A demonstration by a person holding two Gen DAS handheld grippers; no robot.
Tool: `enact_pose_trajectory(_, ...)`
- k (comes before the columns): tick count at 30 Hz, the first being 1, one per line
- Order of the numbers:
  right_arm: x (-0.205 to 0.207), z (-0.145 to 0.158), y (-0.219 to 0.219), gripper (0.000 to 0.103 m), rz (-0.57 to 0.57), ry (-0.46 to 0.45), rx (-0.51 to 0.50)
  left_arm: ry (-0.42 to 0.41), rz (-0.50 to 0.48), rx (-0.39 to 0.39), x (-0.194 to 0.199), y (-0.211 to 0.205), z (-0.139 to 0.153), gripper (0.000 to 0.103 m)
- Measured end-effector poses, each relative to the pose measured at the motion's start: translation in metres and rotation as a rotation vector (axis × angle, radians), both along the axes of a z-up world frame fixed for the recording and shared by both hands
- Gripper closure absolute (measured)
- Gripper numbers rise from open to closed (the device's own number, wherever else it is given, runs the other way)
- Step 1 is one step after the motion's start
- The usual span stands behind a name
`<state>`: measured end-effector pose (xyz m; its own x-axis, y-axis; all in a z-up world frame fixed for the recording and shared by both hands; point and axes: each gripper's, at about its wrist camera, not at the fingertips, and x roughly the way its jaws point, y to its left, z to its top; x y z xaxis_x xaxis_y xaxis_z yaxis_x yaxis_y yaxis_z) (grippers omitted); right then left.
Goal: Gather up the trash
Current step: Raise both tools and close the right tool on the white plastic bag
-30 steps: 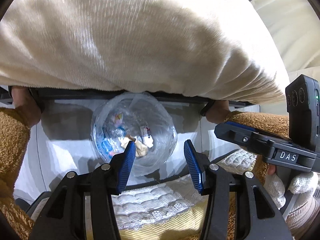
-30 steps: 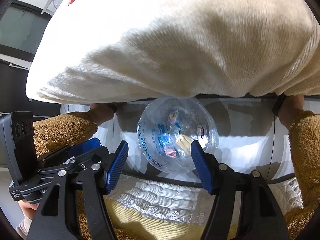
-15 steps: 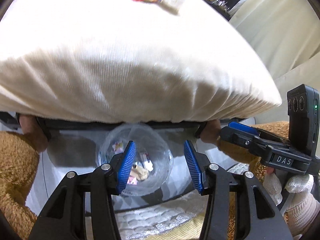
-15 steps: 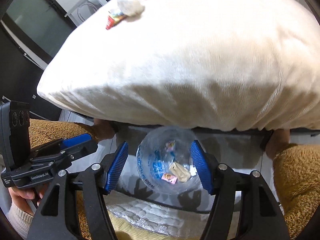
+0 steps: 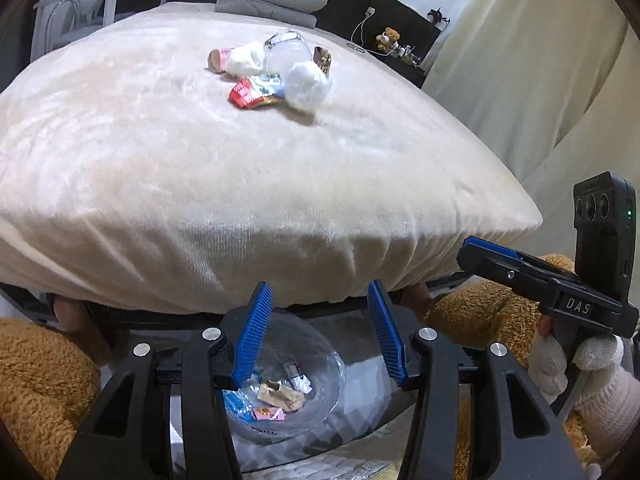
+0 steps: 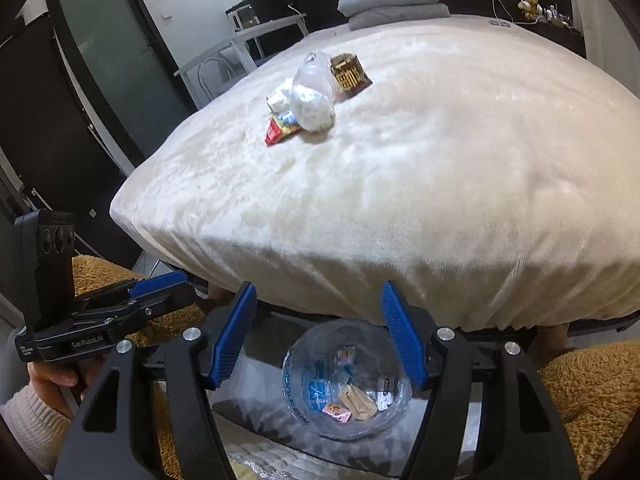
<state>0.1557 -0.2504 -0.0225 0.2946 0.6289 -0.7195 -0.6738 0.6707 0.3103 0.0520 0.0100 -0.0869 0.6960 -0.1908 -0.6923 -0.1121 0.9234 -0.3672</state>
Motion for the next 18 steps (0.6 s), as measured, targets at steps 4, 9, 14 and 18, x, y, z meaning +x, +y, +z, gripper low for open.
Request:
enact_pose_trajectory(4, 0.015, 0.013, 0.002, 0.038, 0.008, -0.027, 0.028, -0.030, 0.009, -0.004, 0.005, 0.012, 0.013, 0.054)
enact_pose_trajectory(9, 0.045, 0.021, 0.016, 0.038, 0.023, -0.019, 0.046, -0.065, 0.035, -0.011, 0.020, 0.034, 0.030, 0.054)
enact_pose_trajectory(14, 0.073, 0.021, 0.043, 0.038, 0.047, -0.022, 0.038, -0.084, 0.055, -0.042, 0.038, 0.061, 0.037, 0.054)
enact_pose_trajectory(18, 0.094, 0.019, 0.070, 0.038, 0.072, -0.029, 0.033, -0.082, 0.079, -0.079, 0.051, 0.085, 0.038, 0.054)
